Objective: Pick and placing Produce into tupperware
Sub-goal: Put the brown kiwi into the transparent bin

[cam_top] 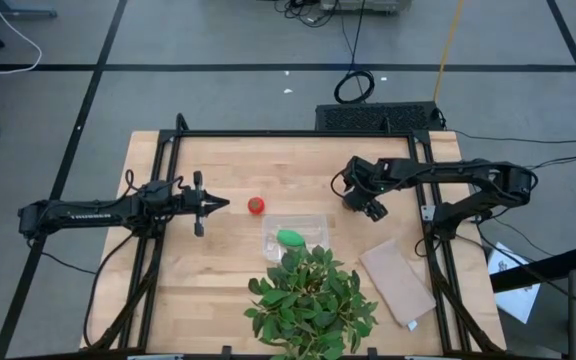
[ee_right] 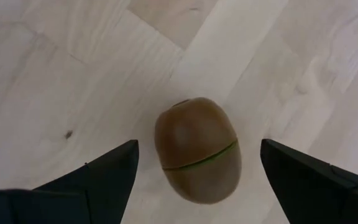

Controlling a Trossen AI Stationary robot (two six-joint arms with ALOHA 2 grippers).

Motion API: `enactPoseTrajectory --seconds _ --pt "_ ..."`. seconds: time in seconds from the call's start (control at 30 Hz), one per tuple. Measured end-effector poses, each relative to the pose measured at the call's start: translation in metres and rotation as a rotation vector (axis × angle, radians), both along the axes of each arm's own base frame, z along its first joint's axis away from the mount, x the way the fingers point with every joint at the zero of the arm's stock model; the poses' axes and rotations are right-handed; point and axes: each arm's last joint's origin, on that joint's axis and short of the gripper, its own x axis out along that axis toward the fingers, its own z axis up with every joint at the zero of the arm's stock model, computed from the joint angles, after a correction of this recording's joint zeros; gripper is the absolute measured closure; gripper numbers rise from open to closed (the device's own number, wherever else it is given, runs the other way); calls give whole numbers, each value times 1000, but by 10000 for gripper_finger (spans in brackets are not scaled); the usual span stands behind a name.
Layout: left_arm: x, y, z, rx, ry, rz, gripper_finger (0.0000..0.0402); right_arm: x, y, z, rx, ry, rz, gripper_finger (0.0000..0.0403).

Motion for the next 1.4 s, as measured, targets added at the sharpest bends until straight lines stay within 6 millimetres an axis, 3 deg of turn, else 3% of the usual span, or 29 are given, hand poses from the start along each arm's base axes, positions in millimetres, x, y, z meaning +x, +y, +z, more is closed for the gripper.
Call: enactPoseTrajectory --seconds 0.3,0.6,0.83,1.2,1.4 --pt "0 0 0 0 0 0 380 2 -1 -9 -1 -35 -11 74" --pt "0 0 0 0 0 0 380 9 -3 -36 36 72 -14 74" --pt "0 0 -1 -1 7 0 380 10 -3 -36 45 61 -60 77" --pt "0 0 -1 -4 7 0 380 9 -3 -36 56 68 -81 168" --pt "0 0 -1 -5 6 1 380 13 -4 -29 52 49 -96 171"
